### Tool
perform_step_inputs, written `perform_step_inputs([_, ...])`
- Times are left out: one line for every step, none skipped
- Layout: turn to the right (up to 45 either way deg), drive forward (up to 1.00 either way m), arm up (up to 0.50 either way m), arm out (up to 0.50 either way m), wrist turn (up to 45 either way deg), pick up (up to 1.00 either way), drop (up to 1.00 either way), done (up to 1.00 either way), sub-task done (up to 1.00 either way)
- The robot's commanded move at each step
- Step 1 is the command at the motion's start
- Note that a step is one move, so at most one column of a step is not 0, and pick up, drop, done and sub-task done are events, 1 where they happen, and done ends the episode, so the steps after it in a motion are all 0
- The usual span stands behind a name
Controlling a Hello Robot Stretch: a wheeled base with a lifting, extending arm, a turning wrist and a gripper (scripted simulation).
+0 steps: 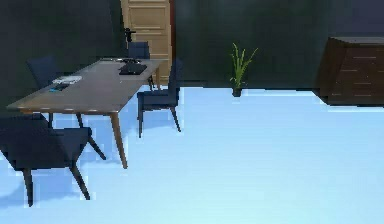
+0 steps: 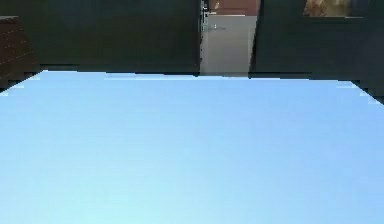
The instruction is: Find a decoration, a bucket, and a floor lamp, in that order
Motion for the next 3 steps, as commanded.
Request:
perform_step_inputs([0.0, 0.25, 0.0, 0.0, 0.0, 0.0, 0.0, 0.0, 0.0])
perform_step_inputs([-45.0, 0.0, 0.0, 0.0, 0.0, 0.0, 0.0, 0.0, 0.0])
perform_step_inputs([-3.0, 0.0, 0.0, 0.0, 0.0, 0.0, 0.0, 0.0, 0.0])
